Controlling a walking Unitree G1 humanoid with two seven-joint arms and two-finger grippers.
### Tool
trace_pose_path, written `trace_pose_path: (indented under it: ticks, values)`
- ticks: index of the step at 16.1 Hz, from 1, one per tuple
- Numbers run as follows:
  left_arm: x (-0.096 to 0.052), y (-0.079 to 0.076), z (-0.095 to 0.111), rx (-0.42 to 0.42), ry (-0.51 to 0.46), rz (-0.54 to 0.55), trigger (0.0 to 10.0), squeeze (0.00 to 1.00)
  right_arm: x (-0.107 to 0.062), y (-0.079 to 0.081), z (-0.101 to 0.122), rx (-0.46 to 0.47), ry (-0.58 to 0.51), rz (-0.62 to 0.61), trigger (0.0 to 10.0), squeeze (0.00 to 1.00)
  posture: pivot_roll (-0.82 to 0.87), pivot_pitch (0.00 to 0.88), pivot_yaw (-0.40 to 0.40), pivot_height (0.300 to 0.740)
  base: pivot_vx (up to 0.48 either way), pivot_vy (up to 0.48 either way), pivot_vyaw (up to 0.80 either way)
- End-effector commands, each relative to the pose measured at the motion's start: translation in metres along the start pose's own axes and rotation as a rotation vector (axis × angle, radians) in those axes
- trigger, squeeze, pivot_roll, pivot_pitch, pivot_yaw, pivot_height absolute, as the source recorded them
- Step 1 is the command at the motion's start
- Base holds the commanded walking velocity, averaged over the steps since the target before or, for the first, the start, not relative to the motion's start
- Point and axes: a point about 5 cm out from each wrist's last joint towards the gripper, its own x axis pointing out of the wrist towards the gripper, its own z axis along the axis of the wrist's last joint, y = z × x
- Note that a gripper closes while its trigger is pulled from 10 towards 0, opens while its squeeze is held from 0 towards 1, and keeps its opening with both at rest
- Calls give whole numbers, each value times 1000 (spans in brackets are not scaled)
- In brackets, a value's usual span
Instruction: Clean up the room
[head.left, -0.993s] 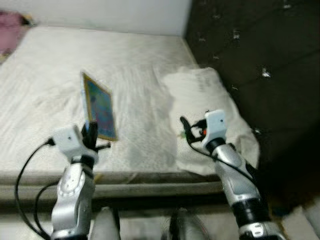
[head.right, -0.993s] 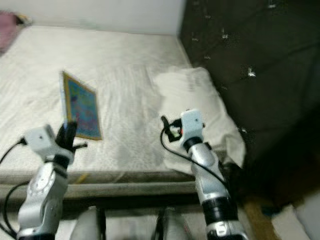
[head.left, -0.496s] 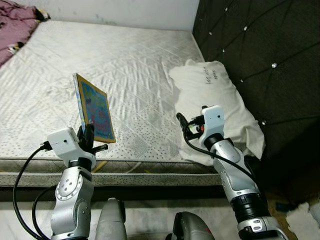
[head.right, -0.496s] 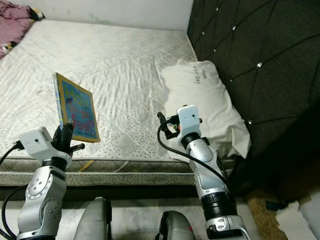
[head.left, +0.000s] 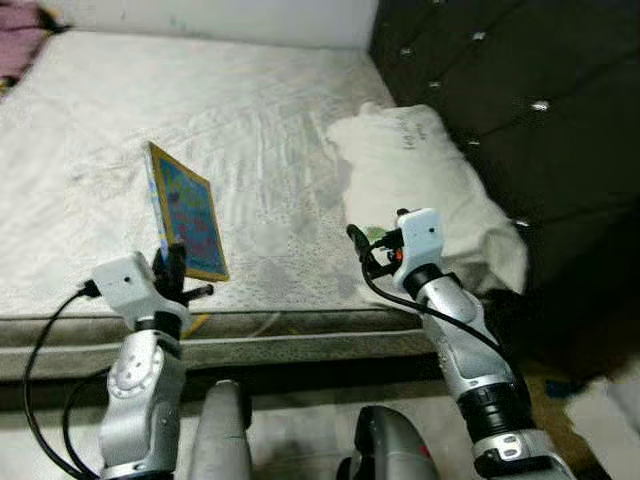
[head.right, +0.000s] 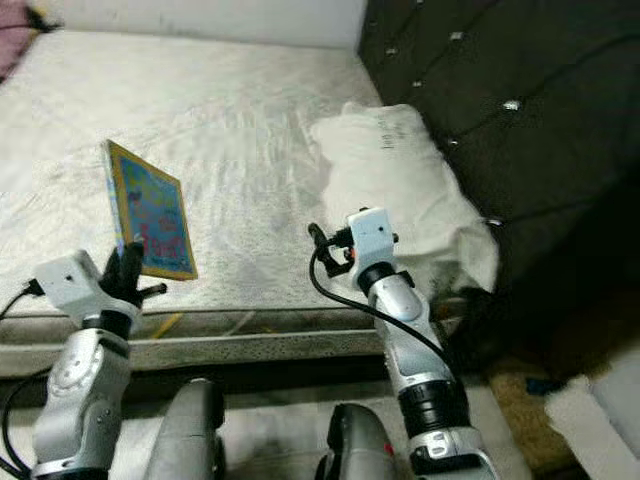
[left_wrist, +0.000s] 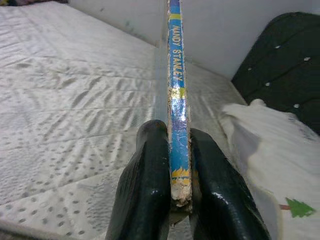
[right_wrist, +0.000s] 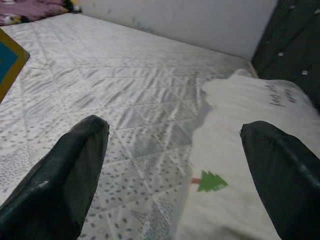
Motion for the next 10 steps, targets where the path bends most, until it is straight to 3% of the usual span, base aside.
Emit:
trace_pose_path:
  ticks: [1,10]
  values:
    - [2,-8,11,-7,-57,-42,10000,0,1,-4,2,-11,-4,-6,10000,0,50,71,-78,629,480,0,0]
    - [6,-14,13,-21,-71,-76,10000,0,4,-2,2,-20,-8,-2,10000,0,52,81,-77,629,442,0,0]
